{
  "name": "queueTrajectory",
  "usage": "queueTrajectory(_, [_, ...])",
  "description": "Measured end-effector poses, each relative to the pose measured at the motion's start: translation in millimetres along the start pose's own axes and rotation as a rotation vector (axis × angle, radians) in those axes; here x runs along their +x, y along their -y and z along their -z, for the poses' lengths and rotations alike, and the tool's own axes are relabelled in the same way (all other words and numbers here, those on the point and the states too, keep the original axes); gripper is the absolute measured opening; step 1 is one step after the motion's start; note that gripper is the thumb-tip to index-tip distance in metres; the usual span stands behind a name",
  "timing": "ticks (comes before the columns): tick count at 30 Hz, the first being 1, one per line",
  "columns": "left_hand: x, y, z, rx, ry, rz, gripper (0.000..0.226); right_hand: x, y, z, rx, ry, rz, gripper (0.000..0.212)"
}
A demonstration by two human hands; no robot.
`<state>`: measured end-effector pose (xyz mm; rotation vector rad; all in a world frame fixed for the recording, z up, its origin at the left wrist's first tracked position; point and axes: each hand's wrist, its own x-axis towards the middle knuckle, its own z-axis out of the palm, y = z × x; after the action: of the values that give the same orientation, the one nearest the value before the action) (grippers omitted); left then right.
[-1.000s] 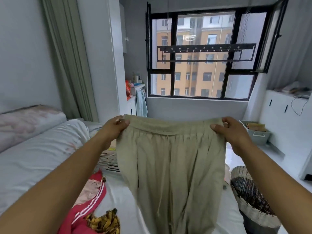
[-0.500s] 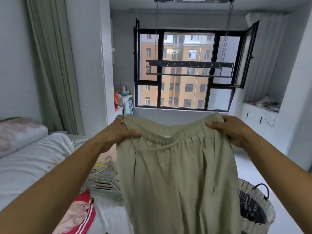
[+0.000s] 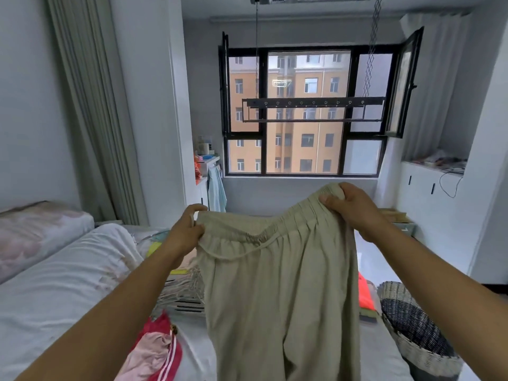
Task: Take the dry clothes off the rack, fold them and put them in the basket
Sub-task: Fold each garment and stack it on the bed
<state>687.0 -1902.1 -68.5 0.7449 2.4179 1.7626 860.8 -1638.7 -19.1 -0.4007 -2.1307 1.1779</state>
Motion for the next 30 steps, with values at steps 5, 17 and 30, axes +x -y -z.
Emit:
queueTrajectory(5, [-23.2, 1.2, -30.4, -0.44, 0.042, 0.055, 0.016, 4.5, 8.1, -0.6, 0.124, -0.108, -0.07, 0.03])
queueTrajectory(17, [-27.9, 20.1, -96.7, -0.057, 0.025, -0.212, 0.031, -11.1, 8.0, 56.8, 0.091, -0.1, -0.057, 0.021])
queueTrajectory(30, [-8.5, -57.8, -50.4, -0.242, 0.577, 0.141, 0.083, -14.3, -32.5, 111.3, -0.096, -0.092, -0.082, 0.018])
